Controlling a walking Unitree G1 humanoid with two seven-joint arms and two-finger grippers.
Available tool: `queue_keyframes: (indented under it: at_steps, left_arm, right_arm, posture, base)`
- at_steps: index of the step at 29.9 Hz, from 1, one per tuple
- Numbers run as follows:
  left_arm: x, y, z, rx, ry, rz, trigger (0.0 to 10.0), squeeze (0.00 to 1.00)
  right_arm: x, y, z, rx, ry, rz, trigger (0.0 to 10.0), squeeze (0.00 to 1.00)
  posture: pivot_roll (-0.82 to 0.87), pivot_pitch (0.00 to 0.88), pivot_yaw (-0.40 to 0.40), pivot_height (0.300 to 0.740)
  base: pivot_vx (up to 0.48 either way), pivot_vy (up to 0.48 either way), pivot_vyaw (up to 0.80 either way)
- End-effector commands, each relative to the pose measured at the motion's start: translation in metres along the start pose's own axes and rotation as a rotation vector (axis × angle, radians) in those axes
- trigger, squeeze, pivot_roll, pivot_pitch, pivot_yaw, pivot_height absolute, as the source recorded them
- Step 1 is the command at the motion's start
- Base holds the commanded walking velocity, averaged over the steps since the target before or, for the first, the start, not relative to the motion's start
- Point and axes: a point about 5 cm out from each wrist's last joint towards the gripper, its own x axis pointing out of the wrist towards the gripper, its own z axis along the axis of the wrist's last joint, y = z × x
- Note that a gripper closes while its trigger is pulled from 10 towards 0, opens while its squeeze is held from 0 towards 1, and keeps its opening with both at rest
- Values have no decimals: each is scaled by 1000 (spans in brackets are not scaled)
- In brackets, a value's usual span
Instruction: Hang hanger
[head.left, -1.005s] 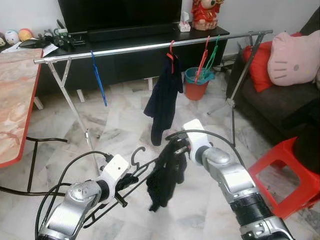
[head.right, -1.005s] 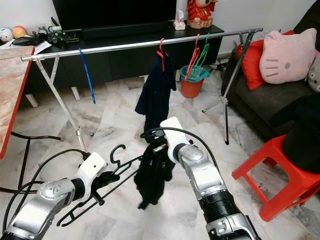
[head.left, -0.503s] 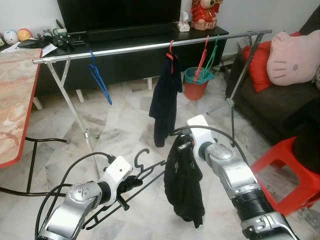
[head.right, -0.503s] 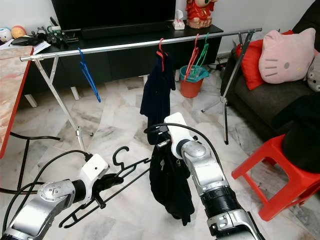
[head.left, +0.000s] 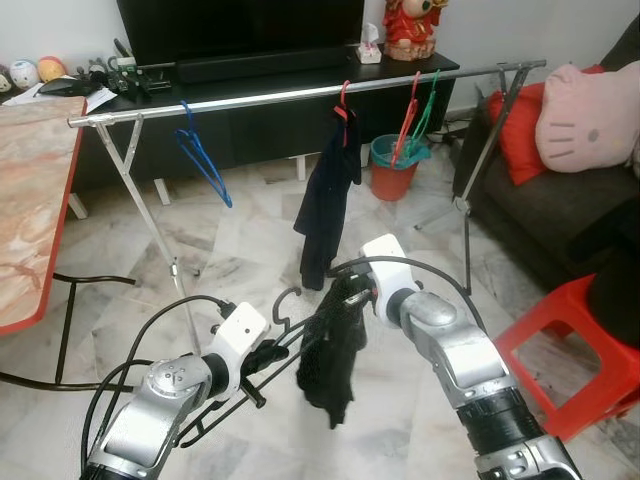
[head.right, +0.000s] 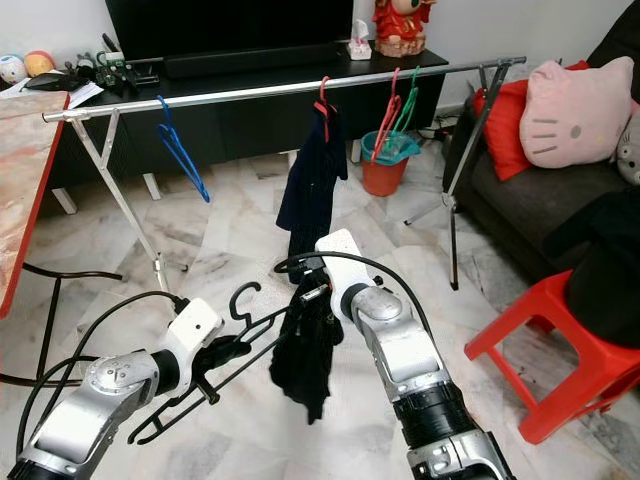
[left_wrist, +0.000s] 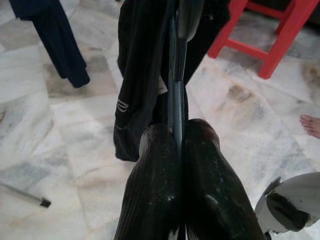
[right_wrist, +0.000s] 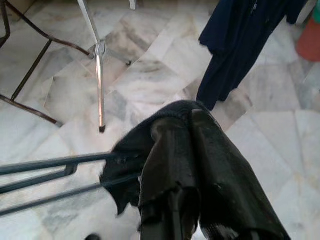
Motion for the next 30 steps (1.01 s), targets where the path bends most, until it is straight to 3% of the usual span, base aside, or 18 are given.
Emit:
queue_keyframes:
  at_steps: [1, 7, 15, 20, 24, 30]
  left_arm:
    - [2, 2, 5, 23, -5, 19, 10000, 0]
    - [5, 8, -4, 56, 73, 84, 10000, 0]
    - [5, 20, -12, 48, 140, 183, 10000, 0]
    - [6, 27, -4, 23, 86, 239, 10000, 0]
    - [8, 33, 2, 25, 56, 298, 10000, 0]
    - [13, 23, 13, -14, -26, 217, 10000, 0]
  right_arm:
    - [-7, 4, 15, -14, -57, 13, 10000, 0]
    - [-21, 17, 20, -28, -68, 48, 10000, 0]
    - [-28, 16, 16, -19, -52, 25, 10000, 0]
    - [-37, 28, 18, -78, -46, 110, 10000, 0]
    - [-47, 33, 13, -181, 5, 130, 10000, 0]
    - [-56, 37, 7, -221, 9, 184, 10000, 0]
  posture:
    - [14, 0, -32, 740]
    - [14, 0, -32, 740]
    - [0, 0, -29, 740]
    - [-1, 0, -30, 740]
    - [-1, 0, -30, 740]
    - [-10, 0, -27, 740]
  base:
    - [0, 0, 0]
    - [0, 0, 0]
    - [0, 0, 0]
    - [0, 0, 0]
    - [0, 0, 0]
    - [0, 0, 0]
